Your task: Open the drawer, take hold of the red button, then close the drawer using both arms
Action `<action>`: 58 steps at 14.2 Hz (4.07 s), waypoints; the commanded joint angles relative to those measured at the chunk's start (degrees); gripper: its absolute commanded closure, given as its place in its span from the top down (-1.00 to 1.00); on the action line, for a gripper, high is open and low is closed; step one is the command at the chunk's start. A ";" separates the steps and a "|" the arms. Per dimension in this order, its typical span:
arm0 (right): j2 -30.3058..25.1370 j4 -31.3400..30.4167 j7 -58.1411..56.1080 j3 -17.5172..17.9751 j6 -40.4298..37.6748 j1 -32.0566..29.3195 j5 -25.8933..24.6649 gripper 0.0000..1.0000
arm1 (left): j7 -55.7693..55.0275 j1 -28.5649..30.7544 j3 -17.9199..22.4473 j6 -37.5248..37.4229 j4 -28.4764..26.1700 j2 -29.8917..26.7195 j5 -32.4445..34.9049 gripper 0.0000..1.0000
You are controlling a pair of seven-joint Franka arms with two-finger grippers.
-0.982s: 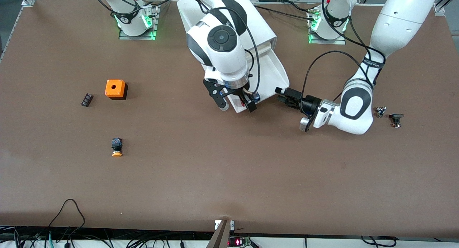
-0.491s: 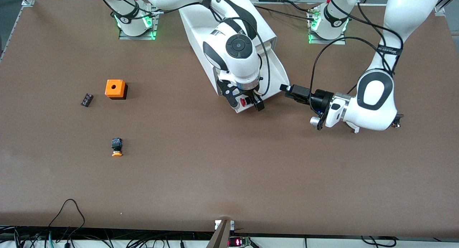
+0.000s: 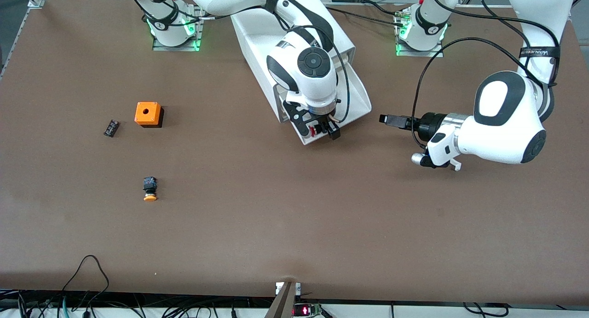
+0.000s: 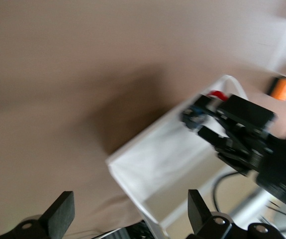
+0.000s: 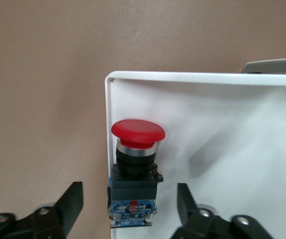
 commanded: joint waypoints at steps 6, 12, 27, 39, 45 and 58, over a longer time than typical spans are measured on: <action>0.03 2.14 0.44 -0.47 -2.40 1.59 -0.08 -1.00 | -15.89 -4.79 -0.44 -0.76 8.02 -1.23 22.36 1.00; -4.97 2.58 0.18 -0.91 -4.78 1.41 0.01 -1.00 | -15.03 -5.24 0.00 -1.90 14.18 -0.18 31.03 1.00; -11.40 1.45 -56.20 -1.09 -14.18 -25.11 11.61 -1.00 | -45.24 -16.66 -0.09 29.90 -8.65 1.84 31.02 1.00; -10.08 -15.94 -93.76 -1.44 -5.94 -35.32 2.74 -1.00 | -59.59 -27.92 -3.50 32.82 -13.94 0.53 30.41 0.98; -8.93 -24.91 -104.67 -1.53 4.00 -37.70 -2.08 -1.00 | -60.29 -27.83 -8.61 32.64 -15.26 0.00 28.57 0.98; -6.30 -29.50 -106.35 -1.53 9.64 -38.84 -5.35 -0.89 | -59.59 -27.83 -12.04 29.48 -14.92 -0.18 27.77 0.98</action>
